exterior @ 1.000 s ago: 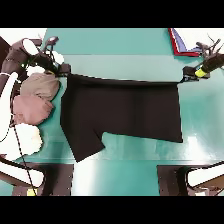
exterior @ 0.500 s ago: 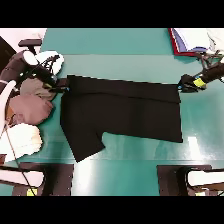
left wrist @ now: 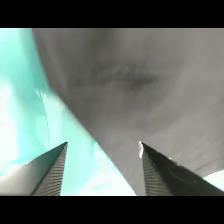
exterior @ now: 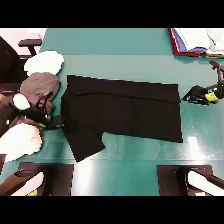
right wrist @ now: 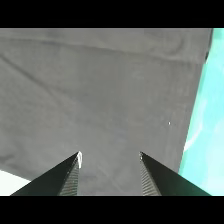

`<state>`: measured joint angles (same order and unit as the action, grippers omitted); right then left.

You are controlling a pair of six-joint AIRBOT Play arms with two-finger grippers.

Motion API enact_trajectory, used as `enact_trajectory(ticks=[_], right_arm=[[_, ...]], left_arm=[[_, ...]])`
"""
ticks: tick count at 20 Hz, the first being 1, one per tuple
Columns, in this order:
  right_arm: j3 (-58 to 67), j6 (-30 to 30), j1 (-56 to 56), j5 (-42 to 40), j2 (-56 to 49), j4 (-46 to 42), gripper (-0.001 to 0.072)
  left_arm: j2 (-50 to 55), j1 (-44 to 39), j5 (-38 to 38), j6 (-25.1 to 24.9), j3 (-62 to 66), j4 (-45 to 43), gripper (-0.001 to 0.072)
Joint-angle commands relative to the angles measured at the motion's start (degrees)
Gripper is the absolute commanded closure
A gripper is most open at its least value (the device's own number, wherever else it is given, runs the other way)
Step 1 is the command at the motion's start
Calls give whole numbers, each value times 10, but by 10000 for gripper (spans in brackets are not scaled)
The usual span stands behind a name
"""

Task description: Fold the shirts.

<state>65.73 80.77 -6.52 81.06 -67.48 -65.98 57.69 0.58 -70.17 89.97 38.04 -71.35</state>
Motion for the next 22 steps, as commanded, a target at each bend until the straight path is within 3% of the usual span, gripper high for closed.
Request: enact_trajectory(ticks=[1, 4, 6, 7, 8, 9, 13, 14, 16, 19, 22], right_arm=[[-32, -3, -6, -9, 33, 1, 283], [-47, -3, -6, -12, 32, 1, 283], [-52, -8, -6, -12, 33, 0, 283], [-52, -12, -6, -10, 33, 0, 284], [-52, -15, -6, -3, 33, -3, 284], [-52, -16, -7, 9, 32, -18, 284], [-99, -15, -52, 54, 33, -87, 276], [-135, -15, -78, 60, 31, -87, 205], [-207, -15, -123, 52, 22, -85, 194], [-293, -19, -154, 18, 2, -44, 310], [-329, -30, -153, -36, -11, 10, 347]], left_arm=[[-41, 0, 55, 12, -94, 52, 168], [-40, 0, 113, -26, -127, 145, 168], [-40, -12, 135, -26, -135, 151, 169], [-40, -16, 141, -24, -134, 152, 287], [-40, -16, 141, -24, -134, 157, 528], [-40, -16, 140, -24, -130, 157, 683], [-56, -16, 109, -24, -91, 144, 684], [-65, -16, 105, -24, -85, 144, 683], [-73, -16, 101, -24, -78, 145, 683], [-73, -16, 97, -25, -78, 145, 683], [-73, -16, 97, -25, -78, 145, 683]])
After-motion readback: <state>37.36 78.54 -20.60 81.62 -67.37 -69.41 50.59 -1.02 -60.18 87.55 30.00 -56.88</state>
